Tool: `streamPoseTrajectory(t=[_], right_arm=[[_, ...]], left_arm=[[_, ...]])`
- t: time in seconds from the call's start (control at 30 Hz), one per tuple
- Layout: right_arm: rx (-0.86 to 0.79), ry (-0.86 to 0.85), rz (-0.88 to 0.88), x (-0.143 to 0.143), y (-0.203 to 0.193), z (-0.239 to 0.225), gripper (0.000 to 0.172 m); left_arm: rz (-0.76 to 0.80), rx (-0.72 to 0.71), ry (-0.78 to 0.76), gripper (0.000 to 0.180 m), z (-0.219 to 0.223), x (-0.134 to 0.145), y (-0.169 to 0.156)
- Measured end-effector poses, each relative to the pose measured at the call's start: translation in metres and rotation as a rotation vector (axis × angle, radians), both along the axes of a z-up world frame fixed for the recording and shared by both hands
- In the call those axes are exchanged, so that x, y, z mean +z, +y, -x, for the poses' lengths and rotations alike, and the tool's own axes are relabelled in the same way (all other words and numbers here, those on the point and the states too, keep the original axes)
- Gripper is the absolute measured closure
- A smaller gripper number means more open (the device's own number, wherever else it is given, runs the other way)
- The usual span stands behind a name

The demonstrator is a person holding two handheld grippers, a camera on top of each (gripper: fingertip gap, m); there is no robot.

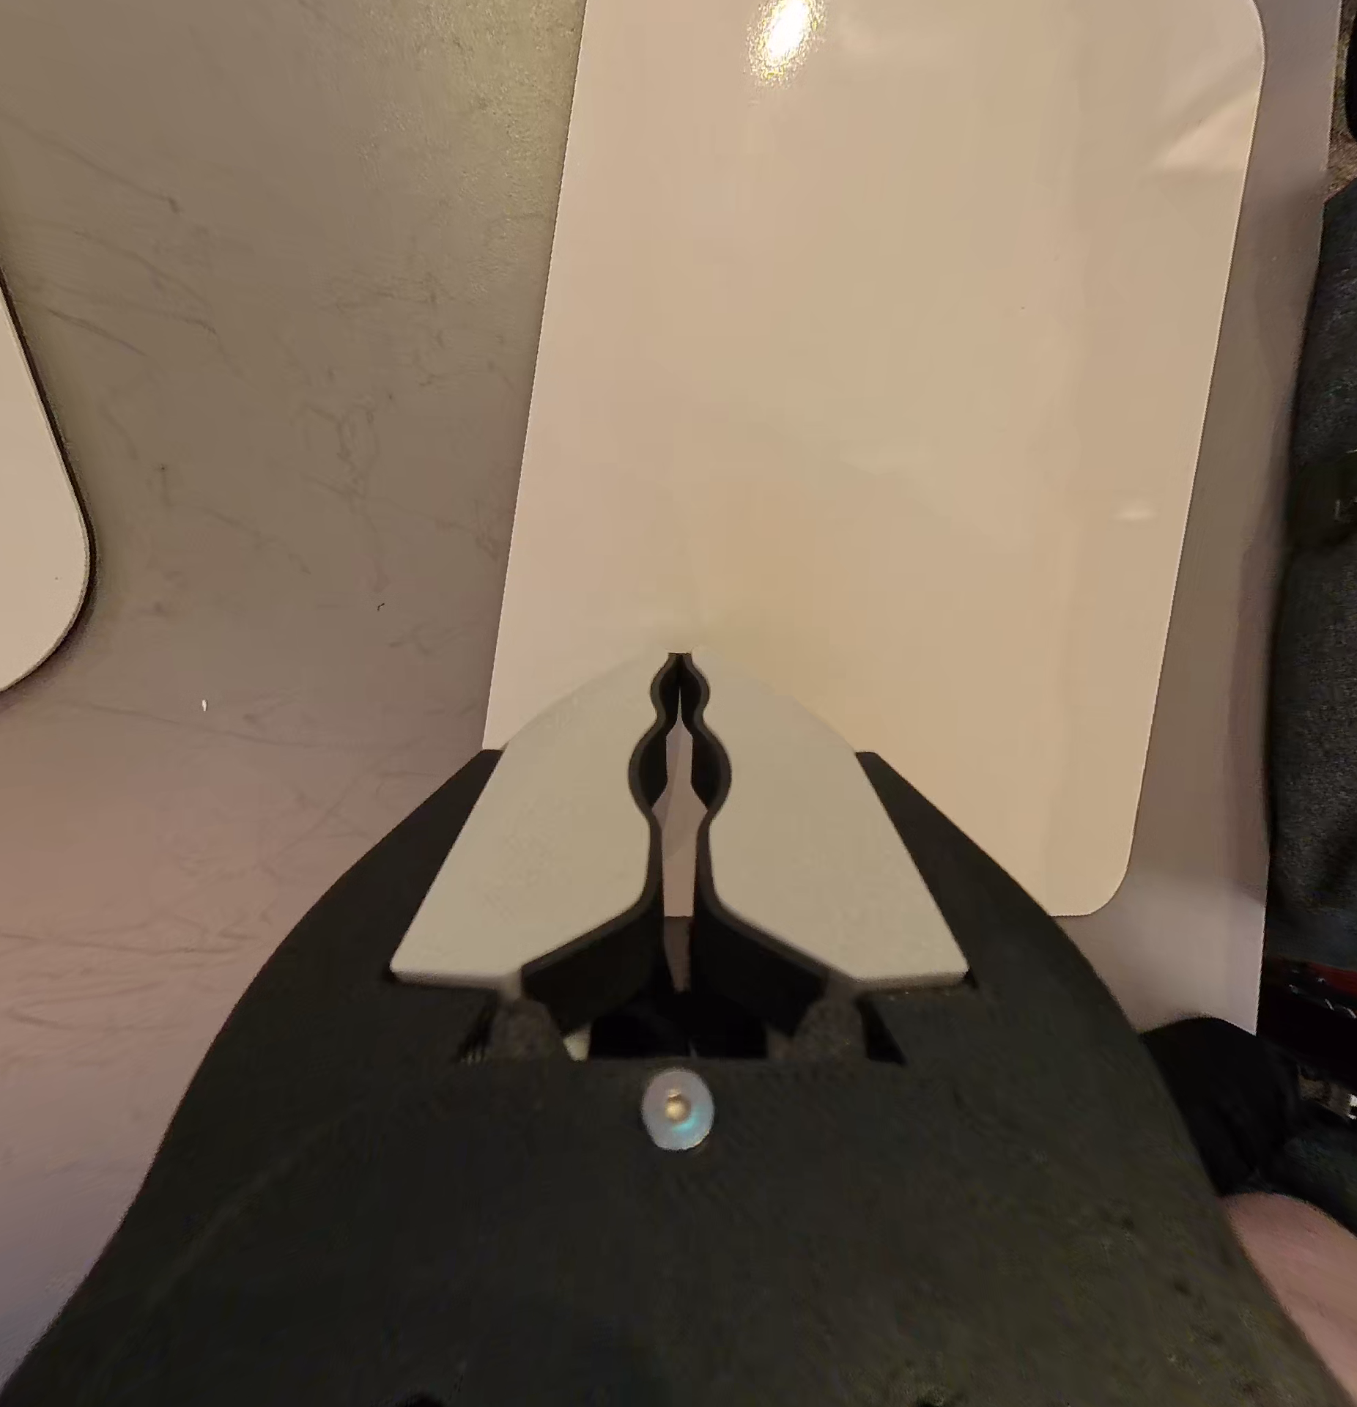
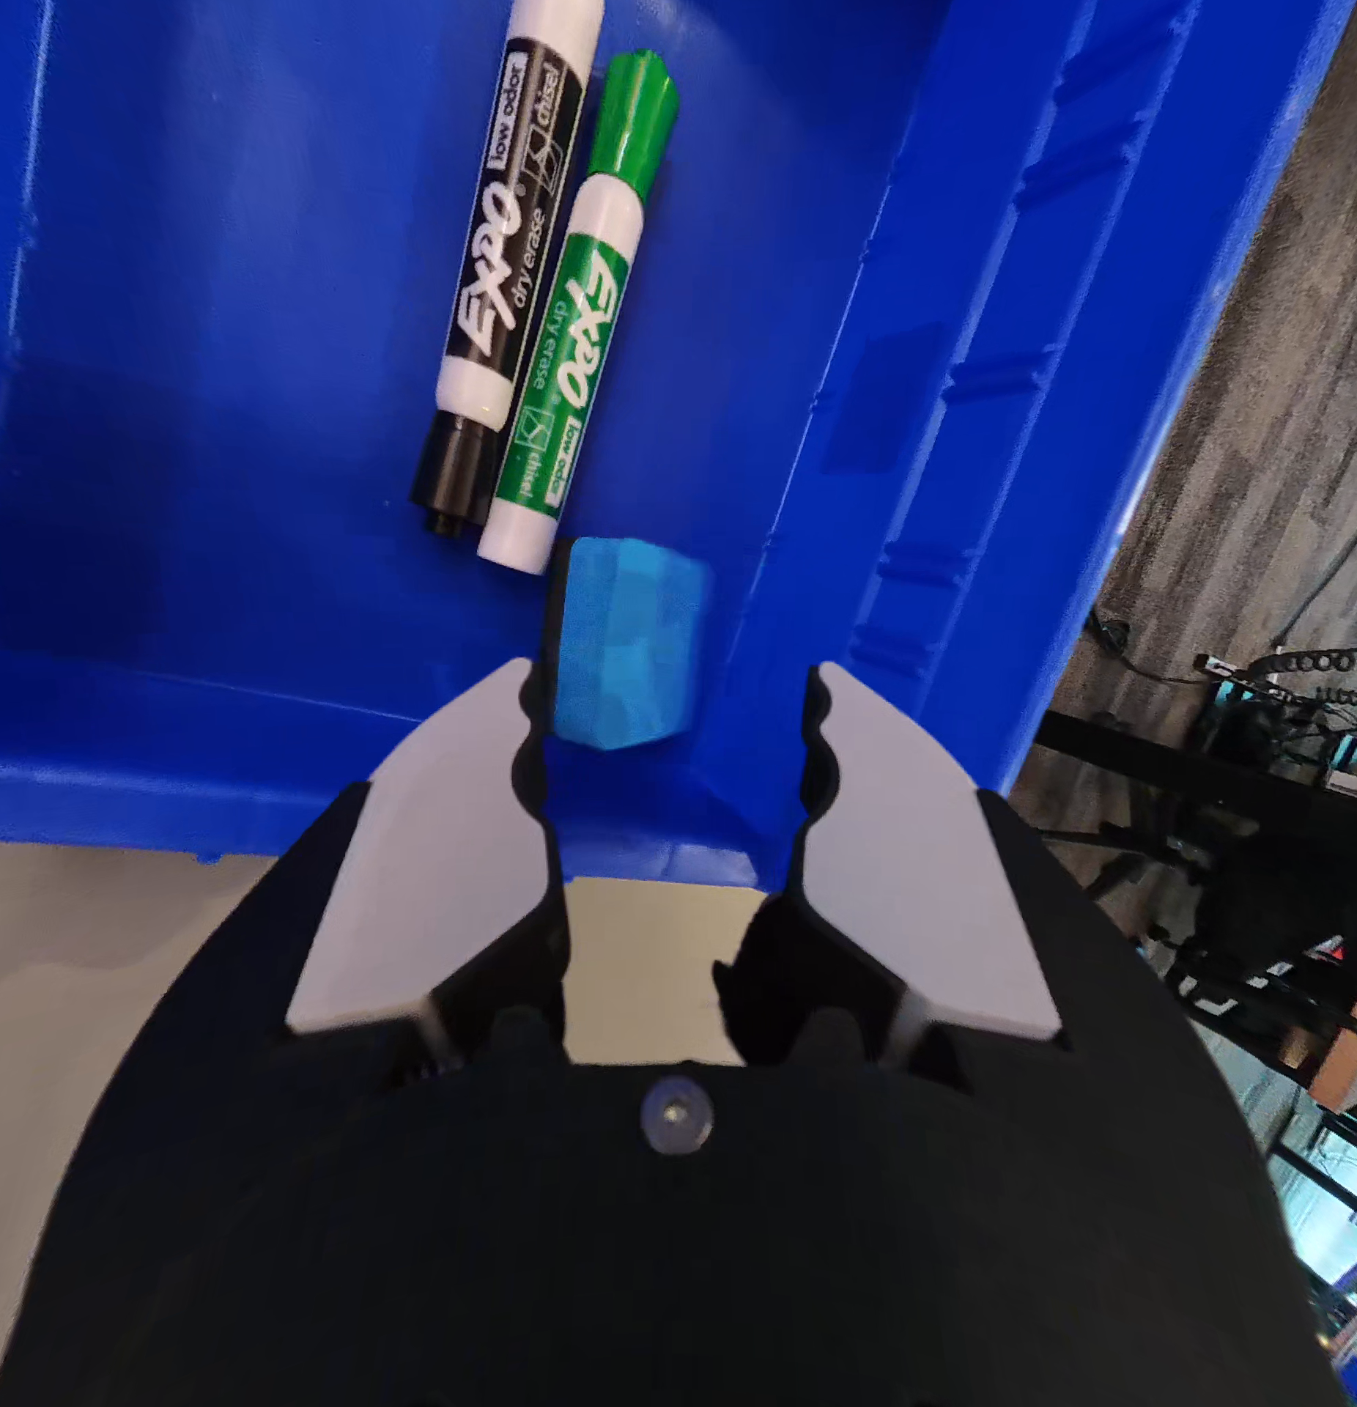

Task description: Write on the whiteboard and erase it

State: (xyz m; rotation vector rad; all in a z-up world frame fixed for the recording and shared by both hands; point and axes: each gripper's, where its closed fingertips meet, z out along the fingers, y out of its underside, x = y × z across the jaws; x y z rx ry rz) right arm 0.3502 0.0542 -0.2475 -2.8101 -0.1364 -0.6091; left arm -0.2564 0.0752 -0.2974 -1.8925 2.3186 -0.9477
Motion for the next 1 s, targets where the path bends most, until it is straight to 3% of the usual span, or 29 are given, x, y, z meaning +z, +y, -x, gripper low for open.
streamPoseTrajectory(t=[0.2, 0.3, 0.4, 0.53, 0.63, 0.7, 0.8, 0.87, 1.0], right_arm=[[0.067, -0.064, -0.096, 0.039, -0.001, 0.028, 0.102], [0.199, -0.028, -0.133, 0.054, -0.003, 0.083, 0.104], [0.408, 0.082, -0.181, 0.061, -0.013, 0.175, 0.103], [0.694, 0.215, -0.110, 0.039, -0.063, 0.308, 0.098], [0.822, 0.220, -0.036, 0.008, -0.107, 0.372, 0.084], [0.892, 0.317, -0.053, -0.002, -0.136, 0.417, 0.082], [0.969, 0.215, 0.001, -0.026, -0.168, 0.446, 0.080], [0.991, 0.277, 0.018, -0.038, -0.185, 0.470, 0.078], [0.975, 0.233, -0.042, -0.041, -0.181, 0.476, 0.091]], left_arm=[[0.008, 0.001, 0.001, 0.180, 0.000, 0.000, 0.000], [0.010, -0.001, 0.000, 0.180, 0.000, 0.000, 0.000], [0.005, 0.000, 0.001, 0.180, 0.000, 0.000, 0.000], [-0.012, -0.005, 0.009, 0.180, 0.002, 0.000, 0.001], [-0.028, -0.004, 0.007, 0.180, 0.002, 0.000, 0.003], [-0.041, 0.002, 0.001, 0.180, 0.001, 0.000, 0.005], [-0.043, 0.008, -0.005, 0.180, 0.000, 0.000, 0.007], [-0.042, 0.011, -0.008, 0.180, -0.001, 0.000, 0.007], [-0.048, 0.018, -0.007, 0.180, -0.002, 0.000, 0.007]])
